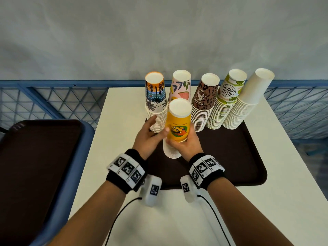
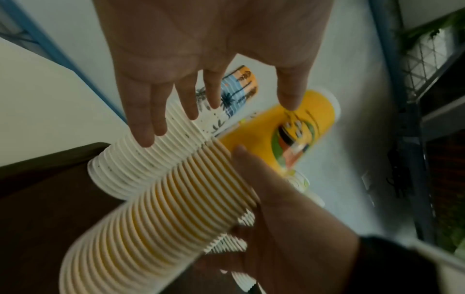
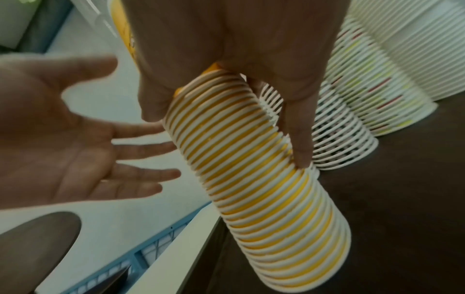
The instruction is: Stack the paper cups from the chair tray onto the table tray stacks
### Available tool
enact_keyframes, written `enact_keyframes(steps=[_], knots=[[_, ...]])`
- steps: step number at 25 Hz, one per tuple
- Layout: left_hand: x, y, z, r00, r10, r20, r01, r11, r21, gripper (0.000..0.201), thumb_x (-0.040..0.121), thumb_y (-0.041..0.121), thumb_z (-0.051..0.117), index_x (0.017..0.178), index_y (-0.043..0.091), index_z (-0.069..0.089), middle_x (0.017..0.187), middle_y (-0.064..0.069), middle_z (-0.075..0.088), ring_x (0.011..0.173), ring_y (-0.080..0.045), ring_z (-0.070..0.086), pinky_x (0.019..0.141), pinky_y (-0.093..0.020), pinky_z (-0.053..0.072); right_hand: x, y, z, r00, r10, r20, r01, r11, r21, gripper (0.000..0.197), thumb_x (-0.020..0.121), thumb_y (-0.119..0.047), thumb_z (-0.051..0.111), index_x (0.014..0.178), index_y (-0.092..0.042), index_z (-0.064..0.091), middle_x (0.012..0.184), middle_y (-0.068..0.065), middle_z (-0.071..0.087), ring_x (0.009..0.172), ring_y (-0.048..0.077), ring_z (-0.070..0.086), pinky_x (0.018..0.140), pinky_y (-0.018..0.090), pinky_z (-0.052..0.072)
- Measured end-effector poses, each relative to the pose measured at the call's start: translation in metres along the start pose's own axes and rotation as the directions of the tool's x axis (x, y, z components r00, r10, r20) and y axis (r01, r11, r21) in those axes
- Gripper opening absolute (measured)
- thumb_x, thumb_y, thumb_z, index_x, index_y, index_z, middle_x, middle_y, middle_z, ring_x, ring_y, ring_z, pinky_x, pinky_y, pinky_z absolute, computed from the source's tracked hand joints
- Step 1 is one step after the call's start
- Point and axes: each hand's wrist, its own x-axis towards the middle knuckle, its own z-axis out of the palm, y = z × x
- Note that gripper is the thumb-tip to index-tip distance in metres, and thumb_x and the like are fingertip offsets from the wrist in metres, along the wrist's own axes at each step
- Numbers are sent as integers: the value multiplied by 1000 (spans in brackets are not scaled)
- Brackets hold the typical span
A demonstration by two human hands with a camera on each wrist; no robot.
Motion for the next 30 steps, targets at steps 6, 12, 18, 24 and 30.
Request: enact_keyframes(steps=[6, 12, 18, 24, 30], knots=[[-3, -6, -10, 996, 18, -90, -21, 999, -36, 67, 71, 10, 76, 129, 17, 43, 109, 7, 57, 99, -12, 57, 86, -22, 47, 24, 14, 56, 989, -23, 148, 61, 964, -257, 108, 48, -50, 82, 138, -34, 24, 134, 2, 43, 124, 26, 49, 97, 48, 48], [11, -2, -14, 997, 54, -63, -50, 997, 60, 66, 74, 18, 74, 132, 20, 43, 120, 4, 55, 109, -15, 53, 99, -32, 44, 37, 15, 56, 989, -60, 134, 85, 979, -187, 100, 55, -34, 79, 139, -27, 24, 134, 4, 46, 126, 20, 46, 102, 45, 46], [23, -1, -19, 997, 38, -60, -30, 992, 122, 74, 75, 20, 73, 138, 17, 33, 128, 0, 49, 113, -17, 50, 95, -28, 41, 39, 9, 58, 994, -46, 100, 61, 986, -155, 95, 60, -26, 76, 138, -28, 21, 137, 7, 42, 128, 22, 43, 105, 44, 43], [28, -9, -21, 998, 33, -50, -25, 988, 155, 75, 78, 19, 70, 141, 17, 29, 142, -6, 44, 128, -25, 44, 102, -29, 38, 40, 6, 57, 992, -71, 101, 85, 986, -146, 96, 66, -16, 75, 143, -20, 18, 140, 10, 37, 130, 23, 39, 109, 42, 38], [29, -12, -26, 999, -41, -3, 41, 977, 207, 71, 79, 24, 69, 140, 18, 33, 141, -2, 48, 128, -23, 46, 103, -30, 38, 32, -1, 50, 987, -13, 158, 35, 990, -140, 86, 74, -14, 70, 144, -15, 20, 140, 8, 46, 129, 21, 45, 110, 36, 37]])
